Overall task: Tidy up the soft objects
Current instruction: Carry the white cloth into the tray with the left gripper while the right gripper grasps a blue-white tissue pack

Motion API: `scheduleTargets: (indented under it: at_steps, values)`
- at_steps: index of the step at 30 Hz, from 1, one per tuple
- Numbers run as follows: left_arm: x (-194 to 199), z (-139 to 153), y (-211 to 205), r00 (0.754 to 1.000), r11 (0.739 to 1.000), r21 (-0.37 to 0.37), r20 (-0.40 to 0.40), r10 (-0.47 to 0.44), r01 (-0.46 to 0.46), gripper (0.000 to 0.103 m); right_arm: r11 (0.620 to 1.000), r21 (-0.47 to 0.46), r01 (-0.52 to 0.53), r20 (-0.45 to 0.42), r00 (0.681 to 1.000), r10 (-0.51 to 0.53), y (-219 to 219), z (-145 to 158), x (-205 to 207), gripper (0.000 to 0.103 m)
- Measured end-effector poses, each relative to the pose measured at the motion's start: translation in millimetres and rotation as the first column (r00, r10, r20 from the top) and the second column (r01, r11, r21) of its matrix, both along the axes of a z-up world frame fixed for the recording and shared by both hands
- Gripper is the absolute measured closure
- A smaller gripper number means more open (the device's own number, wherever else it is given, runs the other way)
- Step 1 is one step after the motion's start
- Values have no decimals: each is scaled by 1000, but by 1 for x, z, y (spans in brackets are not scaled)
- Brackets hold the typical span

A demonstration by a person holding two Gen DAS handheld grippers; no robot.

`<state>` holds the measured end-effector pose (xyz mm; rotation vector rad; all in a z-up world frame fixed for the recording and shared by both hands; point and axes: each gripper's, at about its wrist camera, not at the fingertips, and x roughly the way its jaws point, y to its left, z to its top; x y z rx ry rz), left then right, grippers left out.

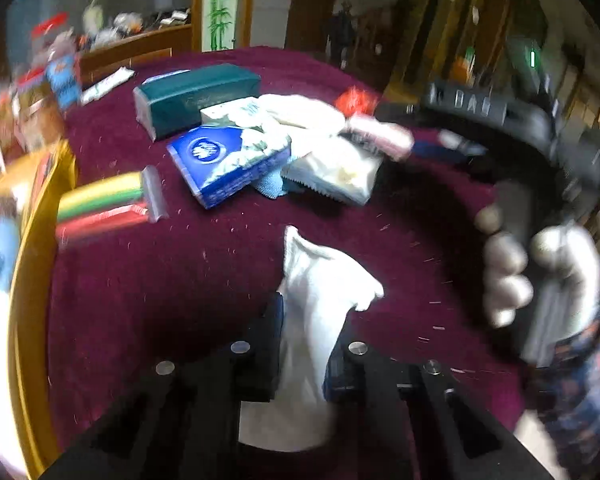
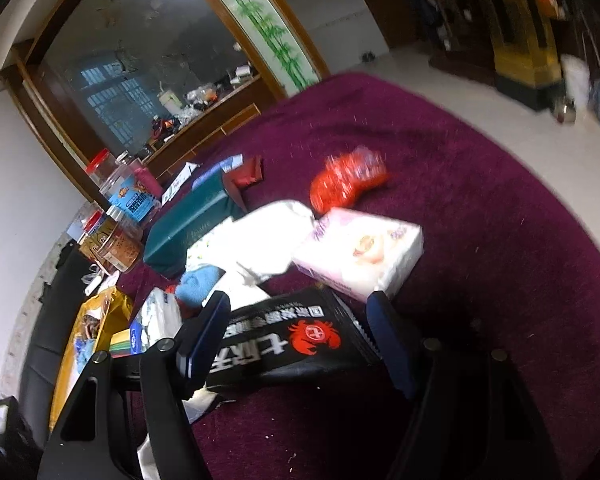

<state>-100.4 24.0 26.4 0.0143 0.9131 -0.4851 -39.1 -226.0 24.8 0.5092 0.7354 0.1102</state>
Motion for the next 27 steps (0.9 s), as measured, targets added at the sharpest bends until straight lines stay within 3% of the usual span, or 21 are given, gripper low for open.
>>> scheduleTargets:
  at_steps: [4,8,11,16,18,19,22,27]
  values:
    - [-25,21,39,1000,990,-137,18,24,-22,89,997,-75,-36,64,997,41,19,24,-14,33]
    - [-47,30,76,997,967,-244,19,77,-71,89,962,-185,-199,61,975,213,68,51,-14,29]
    - [-58,29,100,994,944,-310,-18,109,-109,88,913,-266,-310,-22,948,316,111,55,5,29]
    - [-77,29,137,985,921,-350,-26,172,-170,88,822,-420,-385,-168,923,346,169,31,35,29]
    - [-84,32,152,979,911,-364,-18,202,-194,88,802,-442,-401,-218,916,338,183,19,44,38]
    - [-87,34,160,975,906,-367,-14,220,-209,88,796,-457,-397,-226,917,328,188,14,45,55]
    - [-96,37,183,961,892,-372,0,277,-257,88,788,-476,-389,-218,921,323,195,12,39,73]
    - [-108,29,217,934,851,-408,-11,357,-330,88,803,-461,-378,-177,926,335,196,30,27,81]
